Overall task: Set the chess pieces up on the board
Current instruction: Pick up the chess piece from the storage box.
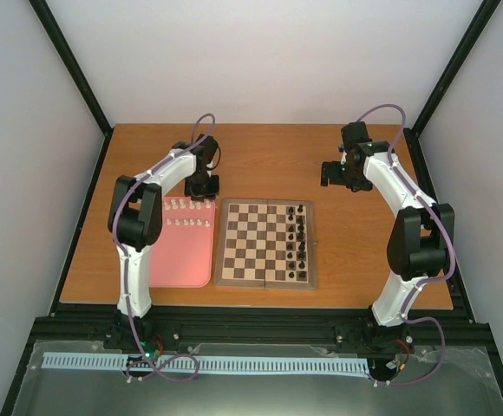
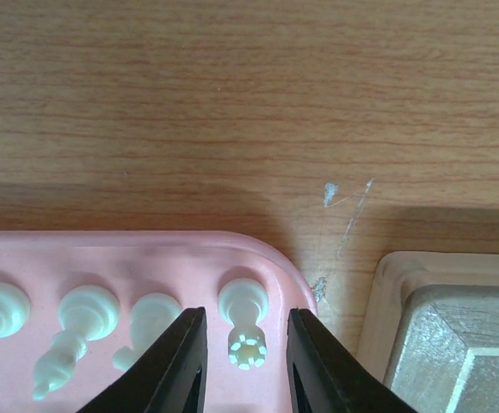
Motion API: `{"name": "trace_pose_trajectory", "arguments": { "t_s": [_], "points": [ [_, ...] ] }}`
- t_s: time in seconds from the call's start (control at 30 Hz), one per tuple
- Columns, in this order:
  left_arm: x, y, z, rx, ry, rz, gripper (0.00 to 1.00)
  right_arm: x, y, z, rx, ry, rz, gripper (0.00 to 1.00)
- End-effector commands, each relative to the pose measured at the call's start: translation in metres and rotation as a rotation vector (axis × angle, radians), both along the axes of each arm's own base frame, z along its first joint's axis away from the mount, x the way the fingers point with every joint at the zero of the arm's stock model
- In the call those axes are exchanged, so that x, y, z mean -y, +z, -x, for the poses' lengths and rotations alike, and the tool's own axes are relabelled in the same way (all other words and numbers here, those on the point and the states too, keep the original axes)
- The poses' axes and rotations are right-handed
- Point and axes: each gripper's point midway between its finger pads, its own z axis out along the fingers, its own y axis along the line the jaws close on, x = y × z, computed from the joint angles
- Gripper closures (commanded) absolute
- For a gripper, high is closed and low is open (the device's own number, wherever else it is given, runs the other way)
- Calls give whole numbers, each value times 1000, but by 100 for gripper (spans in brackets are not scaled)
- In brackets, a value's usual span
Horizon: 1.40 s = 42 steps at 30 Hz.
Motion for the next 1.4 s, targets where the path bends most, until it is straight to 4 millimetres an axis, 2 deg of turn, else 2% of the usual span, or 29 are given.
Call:
{"name": "trace_pose_trajectory", "arguments": {
  "t_s": [0.0, 0.33, 0.7, 0.83, 0.97, 1.2, 1.37],
  "points": [
    [4, -3, -7, 14, -9, -6, 73, 3, -4, -1, -7, -1, -2, 0],
    [5, -8, -10, 7, -17, -11, 74, 4, -2, 0, -3, -1, 2, 0],
    [6, -6, -8, 1, -27, -24, 94, 4, -2, 1, -3, -1, -2, 0],
    [7, -6, -5, -4, -31, -29, 94, 4, -1, 1, 1, -2, -5, 0],
    [7, -5, -3, -5, -33, -37, 99, 4, -1, 2, 0, -2, -5, 0],
    [3, 19, 3, 4, -30, -57, 99, 3, 0, 3, 6, 1, -12, 0],
    [13, 42, 9, 32, -54, -44, 99, 2, 1, 3, 7, 1, -16, 0]
  ]
}}
